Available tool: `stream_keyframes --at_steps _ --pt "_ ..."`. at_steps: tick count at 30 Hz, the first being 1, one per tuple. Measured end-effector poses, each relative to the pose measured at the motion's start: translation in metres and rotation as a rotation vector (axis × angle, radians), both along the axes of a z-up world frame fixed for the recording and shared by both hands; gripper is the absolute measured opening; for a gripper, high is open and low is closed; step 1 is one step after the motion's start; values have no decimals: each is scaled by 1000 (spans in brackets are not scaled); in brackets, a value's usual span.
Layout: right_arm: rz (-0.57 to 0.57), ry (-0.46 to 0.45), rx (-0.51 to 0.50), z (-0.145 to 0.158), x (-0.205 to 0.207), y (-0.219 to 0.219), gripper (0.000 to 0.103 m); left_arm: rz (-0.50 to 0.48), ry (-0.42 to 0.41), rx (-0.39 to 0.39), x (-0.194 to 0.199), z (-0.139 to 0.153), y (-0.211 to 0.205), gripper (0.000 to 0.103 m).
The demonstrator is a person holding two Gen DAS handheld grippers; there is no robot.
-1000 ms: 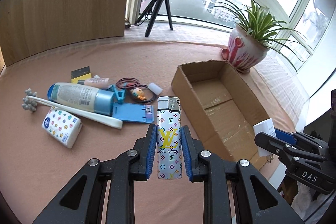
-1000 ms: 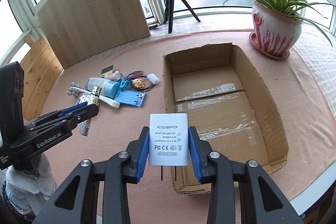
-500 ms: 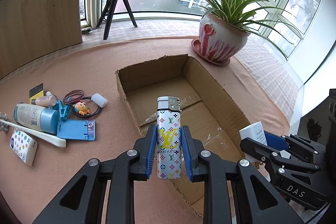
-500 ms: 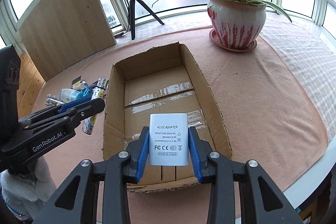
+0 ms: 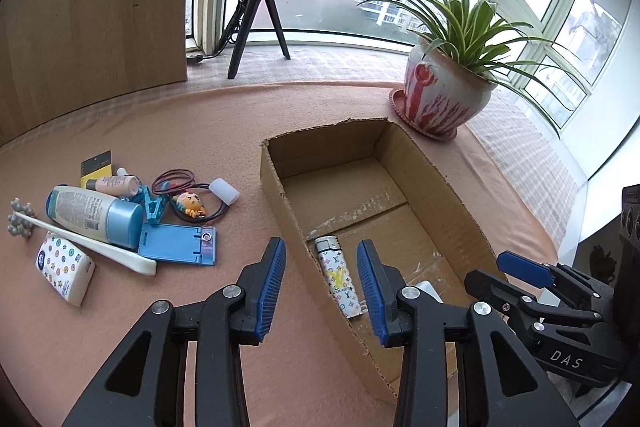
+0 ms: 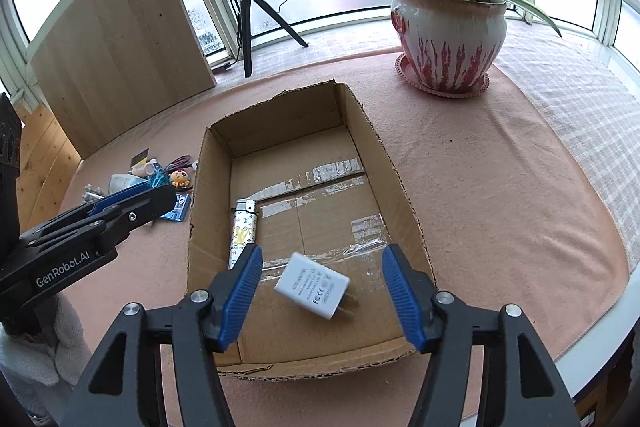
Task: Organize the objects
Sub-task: 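Carry the adapter and lighter into the cardboard box and open both grippers, then move the right gripper to the white massager handles and close on them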
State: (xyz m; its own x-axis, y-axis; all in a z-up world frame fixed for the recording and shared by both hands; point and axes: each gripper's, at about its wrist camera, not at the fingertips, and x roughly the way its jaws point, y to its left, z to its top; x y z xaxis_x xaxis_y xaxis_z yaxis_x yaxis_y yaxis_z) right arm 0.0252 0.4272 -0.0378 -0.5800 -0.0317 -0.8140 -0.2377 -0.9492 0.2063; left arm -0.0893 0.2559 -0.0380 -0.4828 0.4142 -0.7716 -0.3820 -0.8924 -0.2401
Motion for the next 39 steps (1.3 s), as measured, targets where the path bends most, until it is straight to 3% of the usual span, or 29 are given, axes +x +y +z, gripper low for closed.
stream_keyframes --at_steps 13,27,39 --pt "135 20 -45 13 -24 -55 59 163 -44 1 13 -8 -106 41" --pt "380 -7 -65 10 -89 -172 59 387 -78 6 23 -20 -249 42" --pt "546 -67 -88 -3 -159 -271 59 495 -106 26 36 -31 -334 42"
